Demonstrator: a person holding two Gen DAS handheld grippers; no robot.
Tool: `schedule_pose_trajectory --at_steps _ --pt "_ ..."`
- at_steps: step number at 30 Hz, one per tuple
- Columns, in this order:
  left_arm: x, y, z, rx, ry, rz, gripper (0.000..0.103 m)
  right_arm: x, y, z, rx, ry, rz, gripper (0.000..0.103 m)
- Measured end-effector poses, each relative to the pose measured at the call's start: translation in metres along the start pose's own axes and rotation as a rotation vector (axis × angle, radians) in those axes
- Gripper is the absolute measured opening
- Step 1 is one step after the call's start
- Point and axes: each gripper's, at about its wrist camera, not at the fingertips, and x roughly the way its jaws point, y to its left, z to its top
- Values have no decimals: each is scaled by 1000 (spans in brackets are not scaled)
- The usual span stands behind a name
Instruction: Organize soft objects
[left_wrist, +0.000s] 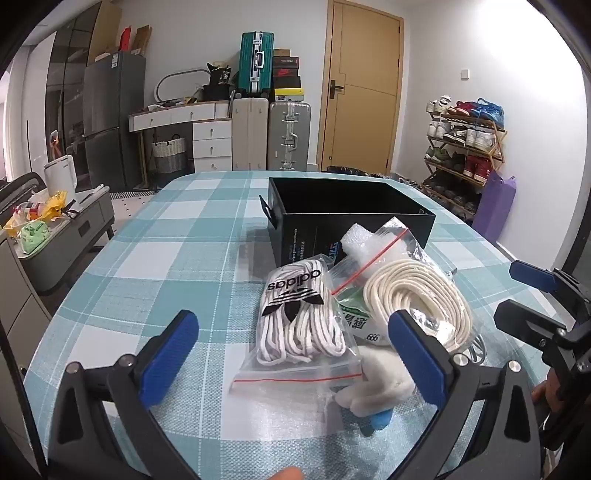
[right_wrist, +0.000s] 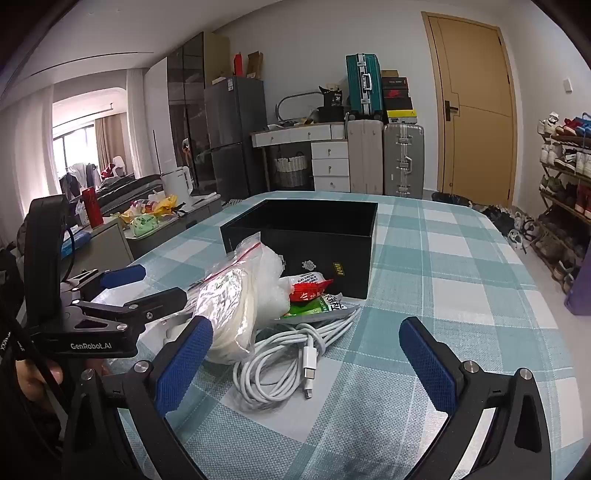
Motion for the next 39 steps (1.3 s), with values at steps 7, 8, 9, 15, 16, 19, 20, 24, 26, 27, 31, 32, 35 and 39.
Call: schedule_pose_trajectory --at_steps 7,8,9,15,16,19,20,24,26,27,31,32,35,39 --pt "-3 -2 -1 6 -7 2 103 -1 1 0 -9 -5 -8 103" --pt "-4 -2 -1 6 -8 1 103 -2 1 0 -8 -6 -7 103" --pt "-5 -3 -1 5 -9 1 103 -1 1 0 -7 -4 -7 103" --pt "-4 -4 1 1 -7 -3 103 -4 0 3 -12 -8 -18 103" --pt "-4 -2 1 2 -6 -3 103 -7 0 2 -13 -8 -20 103" --pt "-3 -2 1 3 -5 -2 103 -6 0 3 -15 -5 -21 103" --pt "-4 -2 1 4 -4 0 103 -6 0 4 -14 -3 -22 103" --pt "-4 -1 0 7 -6 3 103 -4 0 3 -13 -2 -30 103" --pt "-4 -1 0 6 -4 2 103 -3 1 3 -14 -3 -30 103" --pt "-4 -2 0 7 -7 5 103 -3 1 2 -15 -5 -32 103" --pt "-4 -3 -1 13 -7 9 103 -4 1 2 -18 -5 -38 103" --pt "-4 -3 -1 14 -8 9 103 -5 1 1 -20 -6 -39 103" --pt "-4 -3 -1 13 -6 11 103 -4 1 2 -18 -2 -40 103" --pt "-4 -3 -1 16 -6 13 103 -3 1 2 -18 0 -41 103"
